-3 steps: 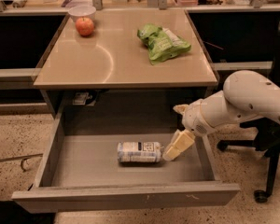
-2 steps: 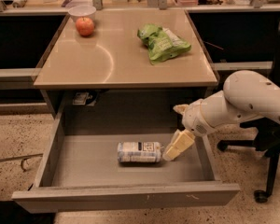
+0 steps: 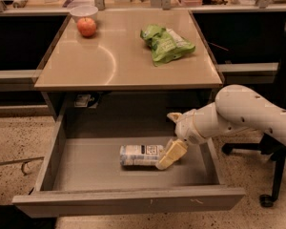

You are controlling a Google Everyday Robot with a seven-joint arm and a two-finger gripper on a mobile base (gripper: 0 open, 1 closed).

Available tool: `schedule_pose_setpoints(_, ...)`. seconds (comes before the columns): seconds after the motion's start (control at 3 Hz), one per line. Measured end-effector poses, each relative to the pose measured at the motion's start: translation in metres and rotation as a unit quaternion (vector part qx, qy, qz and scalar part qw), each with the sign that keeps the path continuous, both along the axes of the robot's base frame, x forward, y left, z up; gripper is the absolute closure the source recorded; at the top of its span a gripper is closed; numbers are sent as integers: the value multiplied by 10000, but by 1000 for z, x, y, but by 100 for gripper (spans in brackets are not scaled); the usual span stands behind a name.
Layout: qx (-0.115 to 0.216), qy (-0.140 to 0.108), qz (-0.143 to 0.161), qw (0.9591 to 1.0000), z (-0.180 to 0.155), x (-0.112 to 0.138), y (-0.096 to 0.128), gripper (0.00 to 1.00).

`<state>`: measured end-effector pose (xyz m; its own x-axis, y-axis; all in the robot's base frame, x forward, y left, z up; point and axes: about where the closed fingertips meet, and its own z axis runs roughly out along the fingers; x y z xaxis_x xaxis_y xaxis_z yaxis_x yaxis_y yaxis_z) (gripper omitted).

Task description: Pick blue plastic bottle from top drawer and place on counter

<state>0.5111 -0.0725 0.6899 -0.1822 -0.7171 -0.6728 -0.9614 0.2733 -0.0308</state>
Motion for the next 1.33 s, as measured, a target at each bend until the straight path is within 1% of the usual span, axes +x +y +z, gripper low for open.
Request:
schedule_pose_setpoints(0.33,-53,-41,-8,10000,-19,9,11,0)
schedule_pose_setpoints(0.67,-195,-84,-180,9996,-39,26,7,0)
schedule_pose_setpoints(1.0,-307,-96,-402,9987,-55,40,-2,0)
schedule_pose_setpoints(1.33,-314,-42,-520,9981,-69,45,-8,0)
